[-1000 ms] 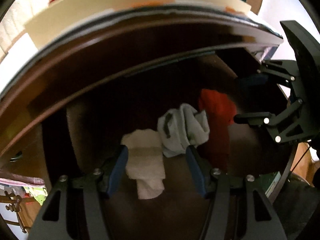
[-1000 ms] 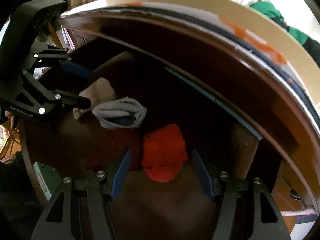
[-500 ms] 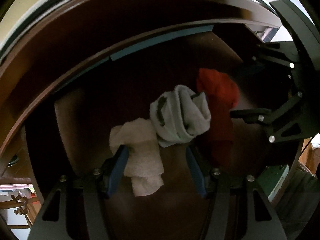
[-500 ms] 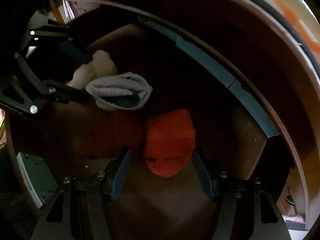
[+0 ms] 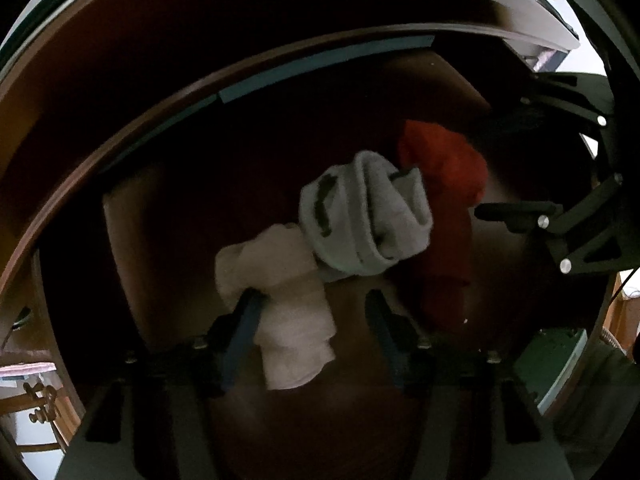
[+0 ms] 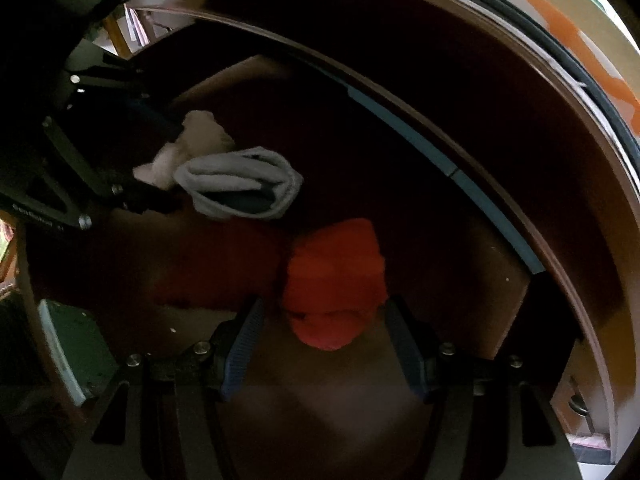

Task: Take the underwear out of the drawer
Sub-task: 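Close the left gripper on the beige sock while the right gripper closes on the red sock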

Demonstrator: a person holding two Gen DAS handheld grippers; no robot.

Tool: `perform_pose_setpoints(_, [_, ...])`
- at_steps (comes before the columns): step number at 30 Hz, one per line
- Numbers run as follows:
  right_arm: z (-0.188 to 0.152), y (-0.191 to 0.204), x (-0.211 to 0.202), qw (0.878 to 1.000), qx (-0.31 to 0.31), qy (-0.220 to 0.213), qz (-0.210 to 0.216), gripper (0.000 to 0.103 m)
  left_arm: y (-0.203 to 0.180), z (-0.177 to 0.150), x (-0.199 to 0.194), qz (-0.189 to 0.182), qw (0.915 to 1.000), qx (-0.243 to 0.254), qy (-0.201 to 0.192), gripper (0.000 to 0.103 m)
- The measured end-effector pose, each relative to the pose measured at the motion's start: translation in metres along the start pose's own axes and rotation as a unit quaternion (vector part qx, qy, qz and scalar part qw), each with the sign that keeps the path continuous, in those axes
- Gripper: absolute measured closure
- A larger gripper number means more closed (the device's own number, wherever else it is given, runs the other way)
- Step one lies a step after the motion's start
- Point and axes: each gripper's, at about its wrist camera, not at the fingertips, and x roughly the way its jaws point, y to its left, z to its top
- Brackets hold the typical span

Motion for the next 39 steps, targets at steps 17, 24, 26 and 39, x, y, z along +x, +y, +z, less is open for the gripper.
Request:
perform_pose_setpoints(17, [0.015,-0.002,0.019,1.000,-0.009,0.025,0.010,0.041,0.016,-0.005,0.002,-0.022,0.9991,-0.033,0.014,0.054])
perform_pose_setpoints(24, [0.024,0.004,0.025,0.999,-0.015,0.029,0.015,0.046,0.026,-0.003,0.015,-0.026,0.9985,-0.034,0.034,0.034])
perform_pose_setpoints(26, [0.025,0.005,0.026,0.999,-0.014,0.031,0.020,0.053,0.026,-0.003,0.015,-0.030,0.9983,-0.034,0.037,0.037])
perform_pose_setpoints(39, [0.026,0.015,0.008,0.999,-0.016,-0.001,0.050,0.080,0.038,-0.016,0.003,-0.033,0.9978,-0.056,0.004,0.089])
